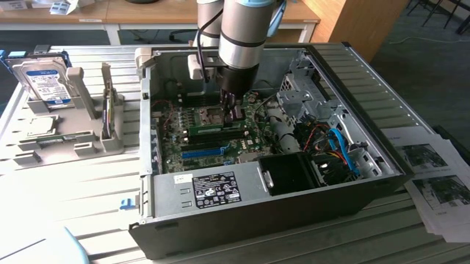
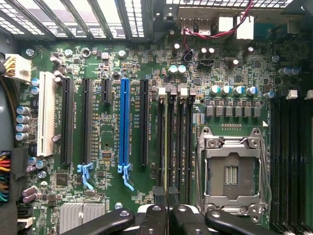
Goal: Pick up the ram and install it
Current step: 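Insert the ram into the slot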
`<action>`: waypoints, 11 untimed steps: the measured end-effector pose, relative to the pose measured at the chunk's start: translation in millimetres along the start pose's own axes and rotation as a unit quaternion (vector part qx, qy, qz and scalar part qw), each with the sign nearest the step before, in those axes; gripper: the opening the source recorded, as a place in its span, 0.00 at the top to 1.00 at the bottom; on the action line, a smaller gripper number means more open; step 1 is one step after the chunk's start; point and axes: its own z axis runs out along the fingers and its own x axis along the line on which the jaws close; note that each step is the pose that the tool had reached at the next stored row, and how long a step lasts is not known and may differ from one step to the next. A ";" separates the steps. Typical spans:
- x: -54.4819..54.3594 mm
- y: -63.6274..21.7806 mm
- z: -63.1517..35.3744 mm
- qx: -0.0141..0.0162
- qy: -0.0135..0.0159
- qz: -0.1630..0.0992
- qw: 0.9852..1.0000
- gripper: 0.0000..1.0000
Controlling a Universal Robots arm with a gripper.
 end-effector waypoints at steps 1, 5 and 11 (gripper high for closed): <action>0.1 0.0 0.5 0.000 0.000 0.000 1.000 0.89; 0.5 -0.1 1.9 0.000 0.000 0.000 1.000 0.89; 0.4 -0.2 2.3 0.000 0.000 0.000 1.000 0.89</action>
